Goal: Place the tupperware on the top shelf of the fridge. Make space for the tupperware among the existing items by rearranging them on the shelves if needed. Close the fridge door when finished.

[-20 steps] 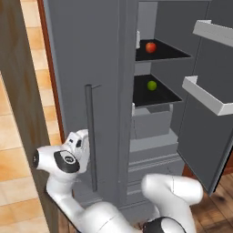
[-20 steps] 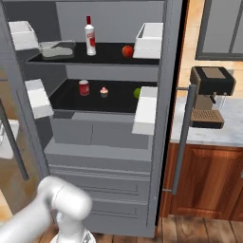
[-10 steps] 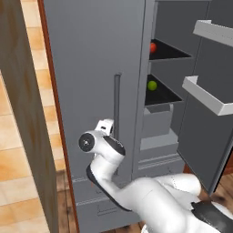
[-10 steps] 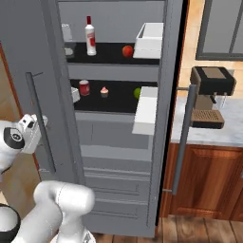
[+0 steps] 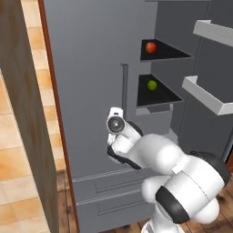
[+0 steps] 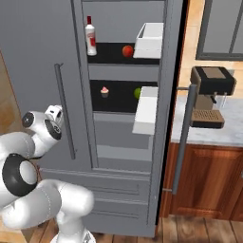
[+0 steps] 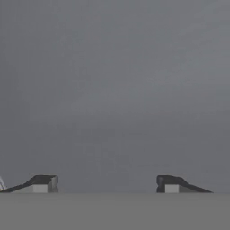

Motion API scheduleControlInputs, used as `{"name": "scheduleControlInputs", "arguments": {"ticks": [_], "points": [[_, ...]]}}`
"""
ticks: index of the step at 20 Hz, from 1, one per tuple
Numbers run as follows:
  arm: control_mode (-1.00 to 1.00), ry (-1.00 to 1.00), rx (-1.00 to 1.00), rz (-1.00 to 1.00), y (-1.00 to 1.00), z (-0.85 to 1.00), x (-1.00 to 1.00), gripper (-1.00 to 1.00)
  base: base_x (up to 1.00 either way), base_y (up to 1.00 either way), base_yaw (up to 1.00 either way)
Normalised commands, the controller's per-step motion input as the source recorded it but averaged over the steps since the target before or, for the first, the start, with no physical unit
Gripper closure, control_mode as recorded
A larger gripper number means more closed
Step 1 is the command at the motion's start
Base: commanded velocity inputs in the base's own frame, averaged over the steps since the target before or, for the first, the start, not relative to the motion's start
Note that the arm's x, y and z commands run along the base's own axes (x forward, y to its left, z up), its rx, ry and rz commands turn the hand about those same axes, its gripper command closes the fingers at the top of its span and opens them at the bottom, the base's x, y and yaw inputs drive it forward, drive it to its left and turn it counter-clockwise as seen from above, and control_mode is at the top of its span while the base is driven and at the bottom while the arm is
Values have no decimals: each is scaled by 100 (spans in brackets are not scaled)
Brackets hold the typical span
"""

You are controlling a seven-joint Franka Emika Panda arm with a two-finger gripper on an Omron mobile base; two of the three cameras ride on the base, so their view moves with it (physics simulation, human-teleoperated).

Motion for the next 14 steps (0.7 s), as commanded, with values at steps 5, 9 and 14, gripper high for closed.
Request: {"name": "scheduleControlInputs", "arguments": {"ticks": [5,9,14], "points": [[-100,8,-5,0,48,0,100,-100,0,0,0],[-100,3,-5,0,45,33,48,-100,0,0,0],[-100,-13,0,9,46,98,-43,-100,0,0,0]]}}
